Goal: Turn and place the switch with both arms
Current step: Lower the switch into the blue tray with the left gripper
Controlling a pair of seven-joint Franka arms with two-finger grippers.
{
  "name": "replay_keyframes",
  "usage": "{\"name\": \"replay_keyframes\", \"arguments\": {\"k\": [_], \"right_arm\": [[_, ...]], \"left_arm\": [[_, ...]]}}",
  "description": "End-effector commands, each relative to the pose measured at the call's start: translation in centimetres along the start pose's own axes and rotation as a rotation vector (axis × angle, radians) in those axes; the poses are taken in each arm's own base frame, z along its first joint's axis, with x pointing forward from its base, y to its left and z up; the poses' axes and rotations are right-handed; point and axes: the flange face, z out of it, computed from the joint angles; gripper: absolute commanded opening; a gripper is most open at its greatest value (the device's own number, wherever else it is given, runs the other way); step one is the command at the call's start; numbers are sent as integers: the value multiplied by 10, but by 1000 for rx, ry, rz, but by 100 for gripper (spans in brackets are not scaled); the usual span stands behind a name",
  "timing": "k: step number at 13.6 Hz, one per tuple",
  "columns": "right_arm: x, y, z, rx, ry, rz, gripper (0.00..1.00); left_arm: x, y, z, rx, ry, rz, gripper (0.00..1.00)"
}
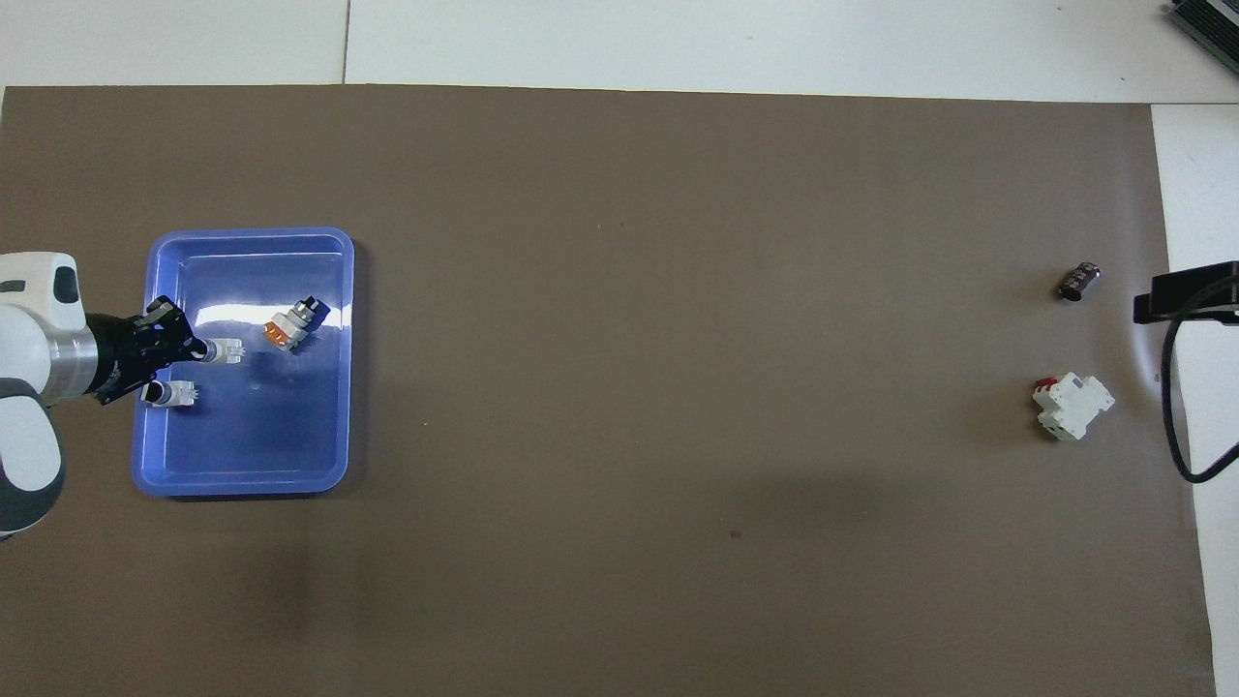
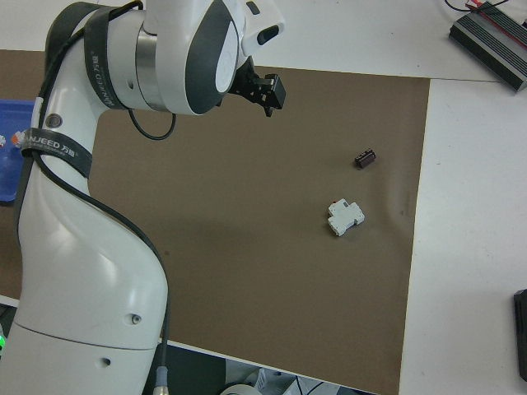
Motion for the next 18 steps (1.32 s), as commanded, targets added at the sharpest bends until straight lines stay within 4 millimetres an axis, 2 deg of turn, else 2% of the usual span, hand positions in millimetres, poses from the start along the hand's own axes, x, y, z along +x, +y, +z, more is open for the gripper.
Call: {"name": "replay_keyframes", "arguments": {"k": [1,4,5,6,7,8,11,13,15,18], "right_arm": [[-7,2,-2,-51,-35,-9,100],[-19,3,5,-45,-51,-10,100],[-18,2,4,-45,-46,-14,100],[-18,3,2,-43,-40,-13,100],[-18,5,3,-42,-44,-12,100],[-18,5,3,-43,-47,-12,100],[-21,3,2,-43,-51,-16,100],[-21,-2,3,-42,-54,-21,100],[-22,-14,1,-39,-50,-38,100],[-25,-18,0,-2,-102,-37,100]], "left_arm": [[-7,5,3,89,-13,223,0],[-13,3,6,108,-64,403,0],[-14,4,6,110,-69,408,10],[-13,6,4,110,-68,412,44],[-9,11,-3,111,-75,414,67],[-2,19,-9,108,-83,416,78],[21,65,-44,94,-119,453,79],[29,99,-73,91,-151,490,79],[28,128,-103,82,-162,526,82],[14,143,-142,93,-186,562,84]]}}
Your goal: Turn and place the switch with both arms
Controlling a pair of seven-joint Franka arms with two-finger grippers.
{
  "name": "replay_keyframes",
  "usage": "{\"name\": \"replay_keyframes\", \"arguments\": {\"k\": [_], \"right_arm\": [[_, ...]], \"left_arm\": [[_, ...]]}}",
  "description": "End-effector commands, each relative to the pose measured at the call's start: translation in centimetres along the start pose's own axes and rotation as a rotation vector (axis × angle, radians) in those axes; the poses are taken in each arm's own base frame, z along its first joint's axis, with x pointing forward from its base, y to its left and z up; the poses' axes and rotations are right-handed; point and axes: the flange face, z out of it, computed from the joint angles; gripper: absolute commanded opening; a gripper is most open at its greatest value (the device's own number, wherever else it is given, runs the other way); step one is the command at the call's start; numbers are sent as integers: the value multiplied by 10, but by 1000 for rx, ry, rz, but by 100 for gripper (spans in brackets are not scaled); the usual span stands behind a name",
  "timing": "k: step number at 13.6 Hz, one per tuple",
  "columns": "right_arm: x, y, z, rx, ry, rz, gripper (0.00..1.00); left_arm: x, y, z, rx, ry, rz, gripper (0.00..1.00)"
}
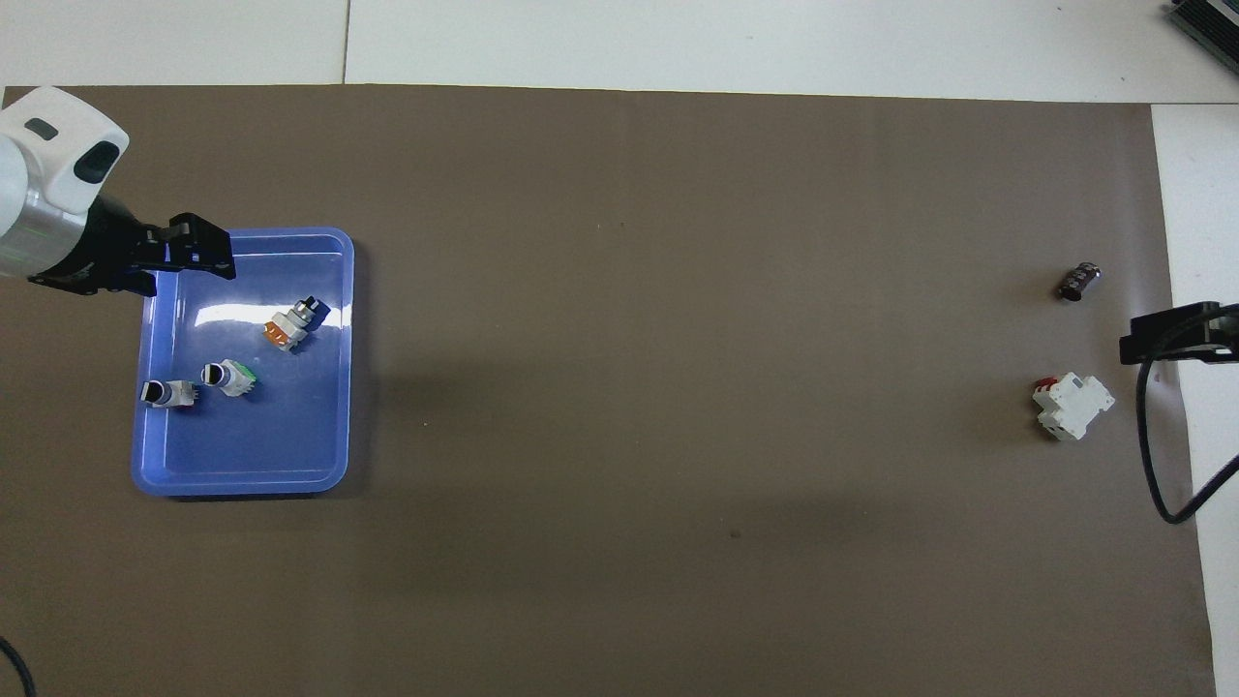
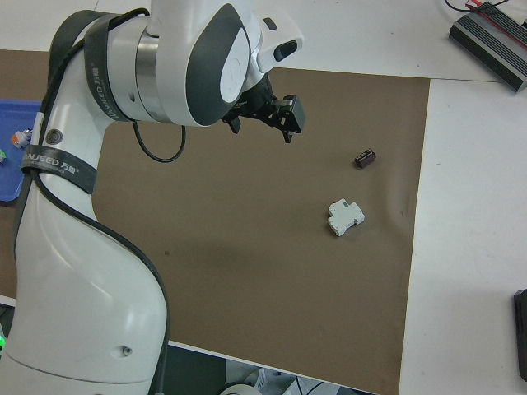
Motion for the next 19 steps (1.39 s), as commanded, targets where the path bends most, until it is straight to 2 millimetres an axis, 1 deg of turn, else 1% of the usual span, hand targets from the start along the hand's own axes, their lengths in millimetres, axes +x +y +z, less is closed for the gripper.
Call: {"name": "replay_keyframes", "arguments": {"k": [1,2,4,6,8,9,12,14,16,18,19], "right_arm": [[-8,1,-4,25,-37,3,100],[-10,1,-4,25,-43,3,100],[-11,0,-4,27,-43,3,100],[-11,-2,-3,27,-41,0,100],[-13,-1,-4,27,-40,-2,100],[-14,-1,-5,27,-38,-2,100],[-14,-1,-5,29,-38,-2,100],[-14,-1,-5,27,-38,-2,100],[-14,-1,-5,29,-38,-2,100],[-14,-1,-5,27,-38,-2,100],[-14,-1,-5,29,-38,-2,100]], "left_arm": [[-7,17,-29,31,-35,37,84],[-13,20,-38,37,-54,45,84],[-25,40,-59,41,-78,84,84],[-36,65,-80,43,-76,131,84],[-43,88,-82,60,-72,175,84],[-47,92,-83,88,-62,187,84],[-41,80,-86,90,-44,164,84],[-43,77,-82,92,-37,210,84],[-40,64,-81,91,-41,202,84],[-38,63,-81,90,-33,199,84],[-36,59,-82,89,-25,194,84]]}}
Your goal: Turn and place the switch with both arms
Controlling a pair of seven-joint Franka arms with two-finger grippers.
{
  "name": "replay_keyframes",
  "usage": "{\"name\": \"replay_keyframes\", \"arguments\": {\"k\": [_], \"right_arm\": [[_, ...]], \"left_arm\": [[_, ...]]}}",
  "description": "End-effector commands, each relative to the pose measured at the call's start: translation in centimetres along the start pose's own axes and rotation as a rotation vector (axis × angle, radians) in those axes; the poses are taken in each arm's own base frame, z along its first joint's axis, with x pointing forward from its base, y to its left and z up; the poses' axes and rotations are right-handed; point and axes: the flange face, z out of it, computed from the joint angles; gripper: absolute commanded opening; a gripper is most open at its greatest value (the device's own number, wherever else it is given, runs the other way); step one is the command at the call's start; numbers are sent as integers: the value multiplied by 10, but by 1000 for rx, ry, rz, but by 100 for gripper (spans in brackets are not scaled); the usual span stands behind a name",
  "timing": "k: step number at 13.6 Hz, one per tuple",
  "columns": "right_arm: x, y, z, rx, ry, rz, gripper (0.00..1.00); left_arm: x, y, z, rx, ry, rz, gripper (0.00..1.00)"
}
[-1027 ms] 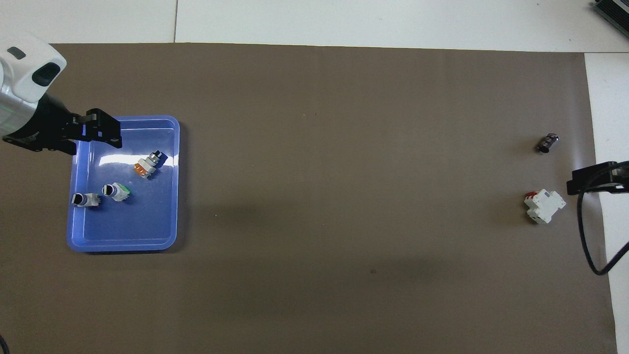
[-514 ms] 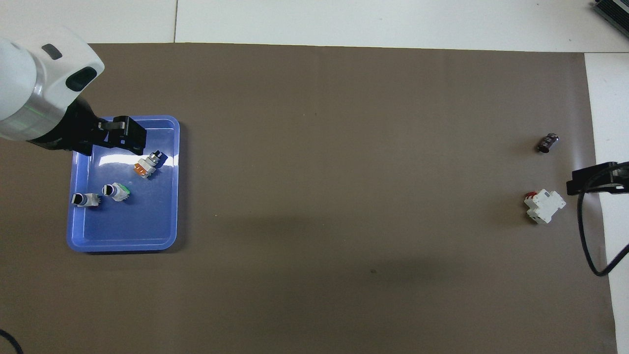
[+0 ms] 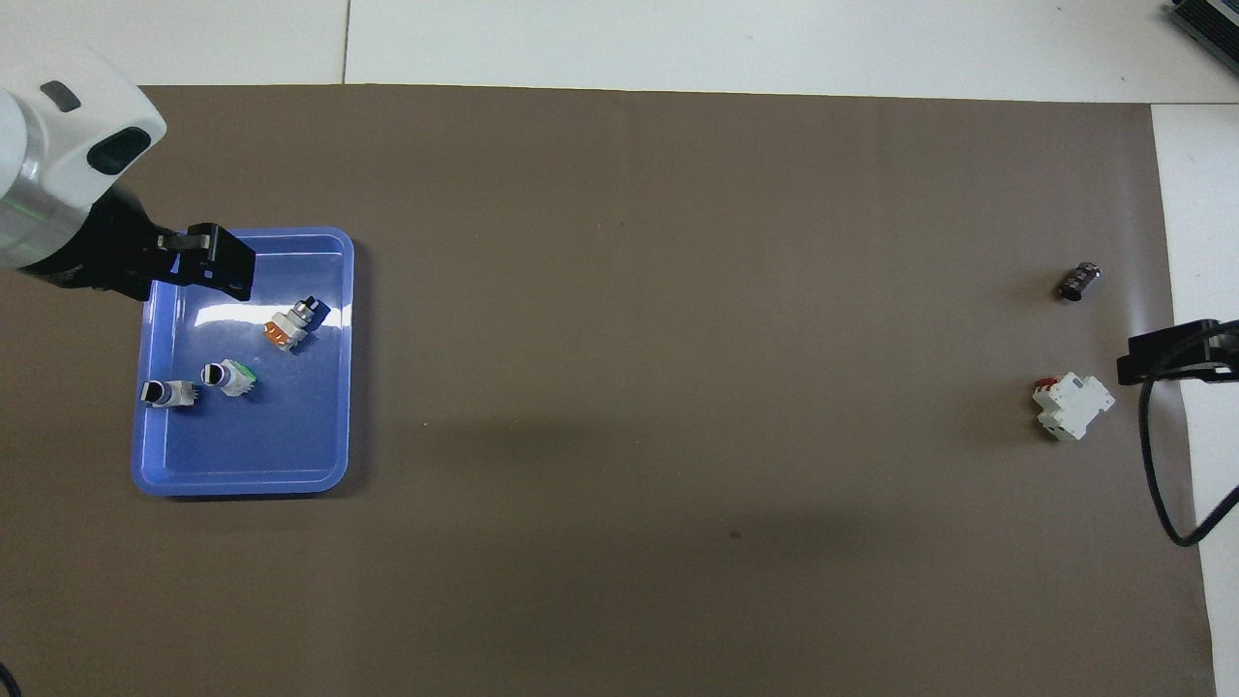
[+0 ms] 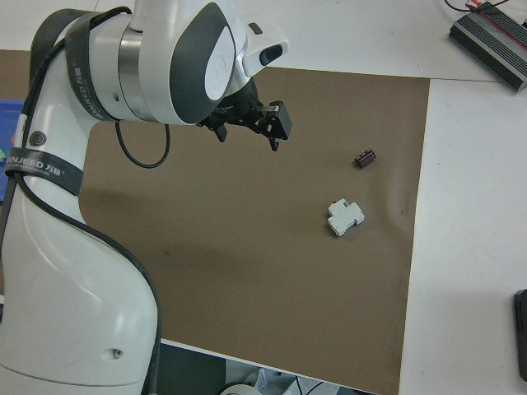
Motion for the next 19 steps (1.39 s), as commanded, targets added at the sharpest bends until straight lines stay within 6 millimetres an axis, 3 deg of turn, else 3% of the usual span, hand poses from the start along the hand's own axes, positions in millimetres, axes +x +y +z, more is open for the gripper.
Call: {"name": "replay_keyframes", "arguments": {"k": [1,5,7,10,15,19], "right_arm": [[-7,0,-2,18,-8,0,100],[-7,0,-2,20,-8,0,100],[-7,0,-2,20,-8,0,100],[-7,0,-2,20,-8,0,100],[-7,0,-2,20,-8,0,100],[-7,0,-2,18,-8,0,100]], "left_arm": [[2,-24,1,16,24,-13,85],[-5,-33,2,36,18,-8,86],[-4,-33,0,16,30,-8,99],[-1,-39,-5,-47,58,-21,99],[-1,-46,-9,7,80,106,99],[-10,-51,-17,36,74,96,100]]}}
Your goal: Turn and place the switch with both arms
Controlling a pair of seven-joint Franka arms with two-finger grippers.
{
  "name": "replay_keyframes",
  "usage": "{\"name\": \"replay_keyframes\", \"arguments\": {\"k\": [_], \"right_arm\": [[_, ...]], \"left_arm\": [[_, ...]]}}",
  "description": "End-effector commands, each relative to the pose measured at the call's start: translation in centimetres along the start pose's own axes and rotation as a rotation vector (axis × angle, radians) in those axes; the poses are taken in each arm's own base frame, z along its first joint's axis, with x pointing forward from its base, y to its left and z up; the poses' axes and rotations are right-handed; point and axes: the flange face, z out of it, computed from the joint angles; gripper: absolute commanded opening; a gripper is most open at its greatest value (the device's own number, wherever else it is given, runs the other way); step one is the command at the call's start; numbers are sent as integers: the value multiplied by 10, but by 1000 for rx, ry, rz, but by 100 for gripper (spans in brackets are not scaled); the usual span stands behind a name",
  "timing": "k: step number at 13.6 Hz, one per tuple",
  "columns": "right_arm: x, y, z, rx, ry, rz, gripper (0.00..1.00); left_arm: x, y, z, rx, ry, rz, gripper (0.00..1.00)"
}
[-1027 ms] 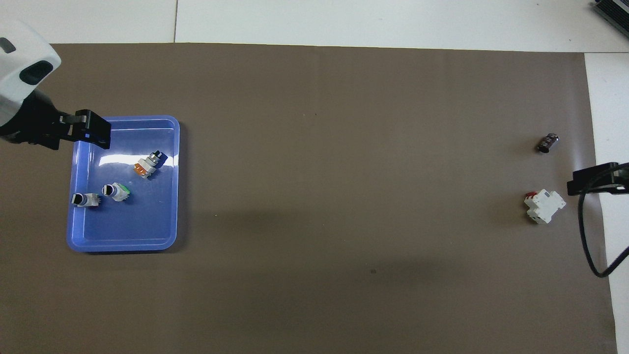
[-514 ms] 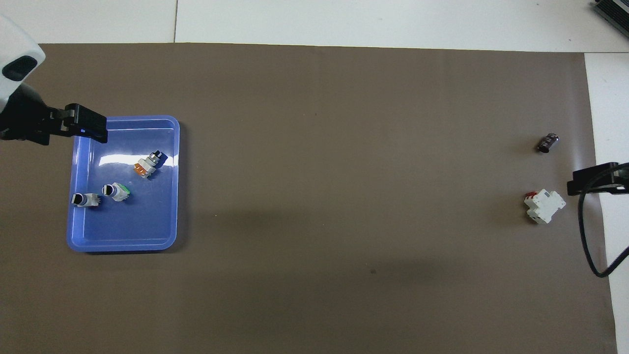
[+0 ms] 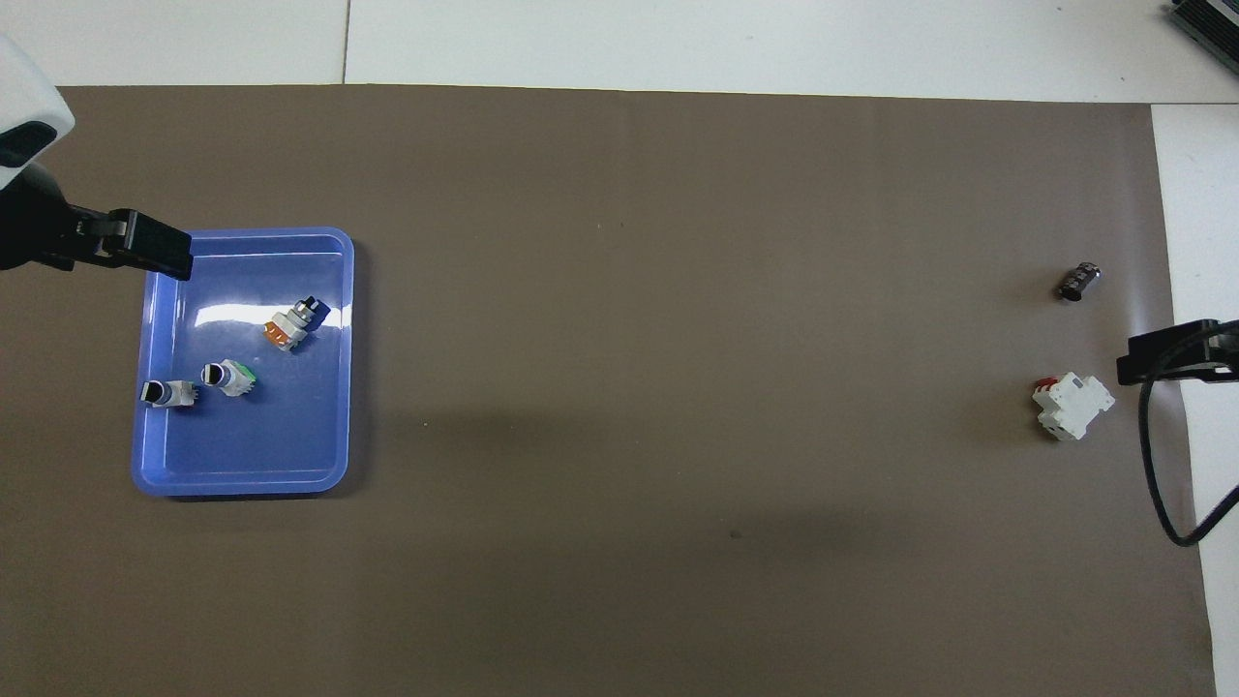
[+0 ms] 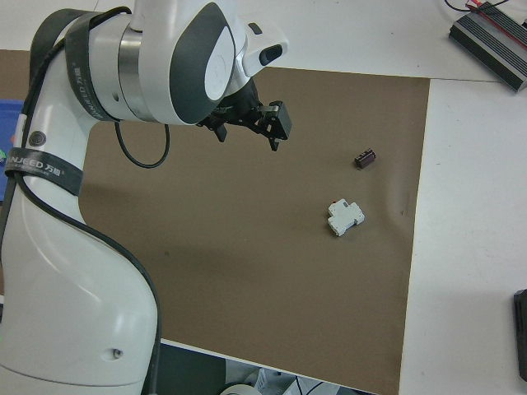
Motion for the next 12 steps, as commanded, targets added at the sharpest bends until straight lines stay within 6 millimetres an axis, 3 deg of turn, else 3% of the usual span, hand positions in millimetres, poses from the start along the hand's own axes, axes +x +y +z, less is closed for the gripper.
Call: {"name": "replay_keyframes", "arguments": {"k": [1,12], "right_arm": [[-7,0,-2,19,-8,0,100],[-7,0,-2,19,-8,0,100]], "left_arm": [[-17,-8,-12,23,10,8,100],[-22,-9,-8,22,-4,0,100]]}}
